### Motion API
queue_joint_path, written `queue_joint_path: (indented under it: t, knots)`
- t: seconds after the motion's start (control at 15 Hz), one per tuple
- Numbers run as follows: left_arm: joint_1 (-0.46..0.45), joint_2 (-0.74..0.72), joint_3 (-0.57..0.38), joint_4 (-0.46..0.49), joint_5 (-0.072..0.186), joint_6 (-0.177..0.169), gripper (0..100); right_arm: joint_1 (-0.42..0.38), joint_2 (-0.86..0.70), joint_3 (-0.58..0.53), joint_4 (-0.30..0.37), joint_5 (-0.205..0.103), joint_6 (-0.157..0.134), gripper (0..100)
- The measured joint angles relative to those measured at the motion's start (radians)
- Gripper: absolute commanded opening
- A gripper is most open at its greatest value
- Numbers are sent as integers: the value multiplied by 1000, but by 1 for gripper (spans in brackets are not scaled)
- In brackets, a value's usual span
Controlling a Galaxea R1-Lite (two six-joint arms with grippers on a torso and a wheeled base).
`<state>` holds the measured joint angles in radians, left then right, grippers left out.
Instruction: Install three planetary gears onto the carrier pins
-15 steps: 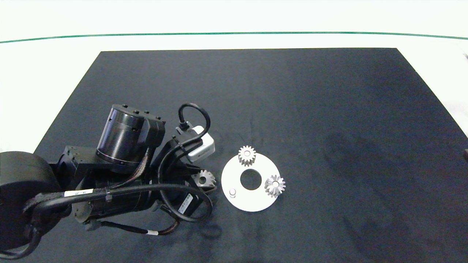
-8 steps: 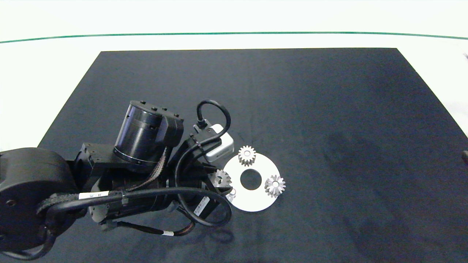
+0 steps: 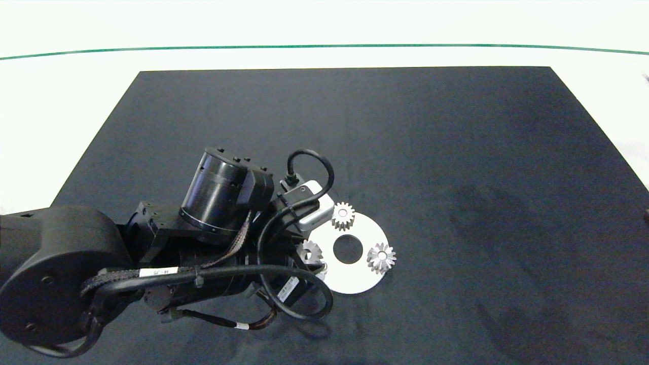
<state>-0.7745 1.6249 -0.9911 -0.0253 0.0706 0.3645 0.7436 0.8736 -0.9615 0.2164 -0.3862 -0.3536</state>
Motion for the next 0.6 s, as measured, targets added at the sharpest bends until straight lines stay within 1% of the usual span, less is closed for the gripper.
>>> queue_joint_path:
  t: [0.2, 0.27, 0.4, 0.6]
  knots:
    - [-15, 3, -10, 16, 0, 0, 19, 0, -4, 0, 0, 0, -3, 100]
    - [-18, 5, -13, 16, 5, 0, 19, 0, -6, 0, 0, 0, -4, 100]
    - [-22, 12, -23, 15, 26, 0, 19, 0, -10, 0, 0, 0, -5, 100]
    - [-35, 19, -31, 18, 29, 0, 19, 0, -13, 0, 0, 0, -5, 100]
